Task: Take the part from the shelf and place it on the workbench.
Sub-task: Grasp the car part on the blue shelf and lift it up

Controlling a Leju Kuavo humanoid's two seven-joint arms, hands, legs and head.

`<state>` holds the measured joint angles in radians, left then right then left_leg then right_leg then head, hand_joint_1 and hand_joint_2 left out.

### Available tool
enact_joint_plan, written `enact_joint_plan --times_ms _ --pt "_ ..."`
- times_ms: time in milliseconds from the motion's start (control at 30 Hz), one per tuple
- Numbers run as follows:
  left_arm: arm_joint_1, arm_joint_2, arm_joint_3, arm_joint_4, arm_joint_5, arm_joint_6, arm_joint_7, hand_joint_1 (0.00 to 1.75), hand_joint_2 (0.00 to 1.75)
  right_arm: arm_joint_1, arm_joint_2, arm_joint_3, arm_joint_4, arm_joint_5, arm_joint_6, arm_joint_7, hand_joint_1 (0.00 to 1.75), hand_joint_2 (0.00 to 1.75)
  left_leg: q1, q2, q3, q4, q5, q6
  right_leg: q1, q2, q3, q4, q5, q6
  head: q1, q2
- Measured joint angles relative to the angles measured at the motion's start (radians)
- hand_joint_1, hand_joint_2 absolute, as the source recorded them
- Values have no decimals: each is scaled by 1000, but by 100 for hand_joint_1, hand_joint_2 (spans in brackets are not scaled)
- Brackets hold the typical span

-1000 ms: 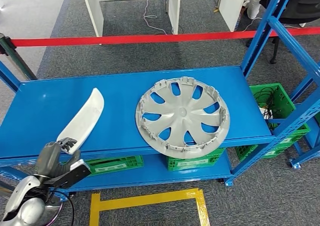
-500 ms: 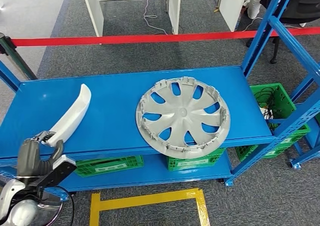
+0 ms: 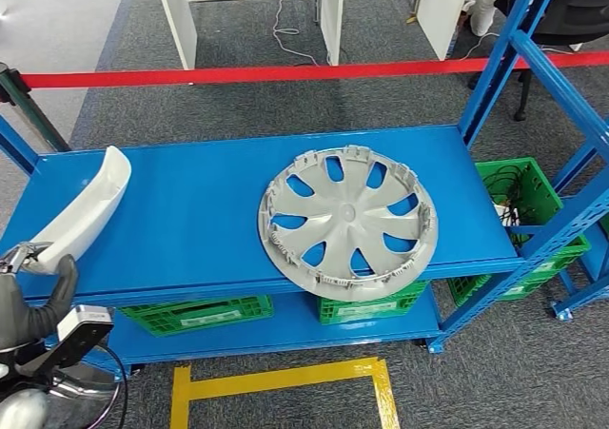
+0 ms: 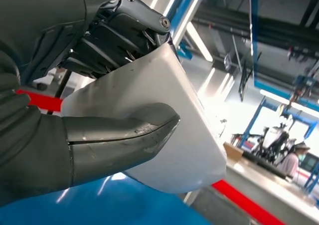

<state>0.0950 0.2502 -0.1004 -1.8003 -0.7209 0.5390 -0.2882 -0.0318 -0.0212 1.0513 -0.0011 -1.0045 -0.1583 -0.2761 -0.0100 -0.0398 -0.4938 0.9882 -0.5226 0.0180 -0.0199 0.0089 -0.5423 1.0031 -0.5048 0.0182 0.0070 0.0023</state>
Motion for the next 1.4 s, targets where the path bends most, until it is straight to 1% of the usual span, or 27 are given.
enact_joint_plan --times_ms 167,300,467,833,967,1200,1300,1400 --pt "20 0 12 -36 -16 22 -25 175 175 2 4 -1 0 -6 1 10 0 0 0 0 0 0 0 0 0 0 0 0 0 0 0 0" --pt "28 0 20 -57 -67 73 -47 175 175 4 7 -1 0 -7 2 10 0 0 0 0 0 0 0 0 0 0 0 0 0 0 0 0" --pt "28 0 23 -71 -132 113 -37 175 175 4 8 -1 0 -9 3 11 0 0 0 0 0 0 0 0 0 0 0 0 0 0 0 0" --pt "27 1 23 -71 -134 121 -18 175 175 4 11 -2 0 -16 3 11 0 0 0 0 0 0 0 0 0 0 0 0 0 0 0 0" --pt "16 1 20 -71 -119 103 7 175 175 4 14 -3 0 -23 2 11 0 0 0 0 0 0 0 0 0 0 0 0 0 0 0 0" --pt "-1 8 12 -71 -130 80 25 175 175 3 18 -4 0 -28 4 8 0 0 0 0 0 0 0 0 0 0 0 0 0 0 0 0" --pt "-7 13 7 -71 -134 67 40 175 175 3 22 -4 0 -34 6 7 0 0 -2 0 -2 8 -3 5 -4 1 0 -3 3 6 -1 0" --pt "-13 21 1 -71 -140 57 54 175 175 3 27 -6 0 -39 8 5 0 0 -3 1 -4 8 1 13 -4 2 1 -7 9 16 -1 0"
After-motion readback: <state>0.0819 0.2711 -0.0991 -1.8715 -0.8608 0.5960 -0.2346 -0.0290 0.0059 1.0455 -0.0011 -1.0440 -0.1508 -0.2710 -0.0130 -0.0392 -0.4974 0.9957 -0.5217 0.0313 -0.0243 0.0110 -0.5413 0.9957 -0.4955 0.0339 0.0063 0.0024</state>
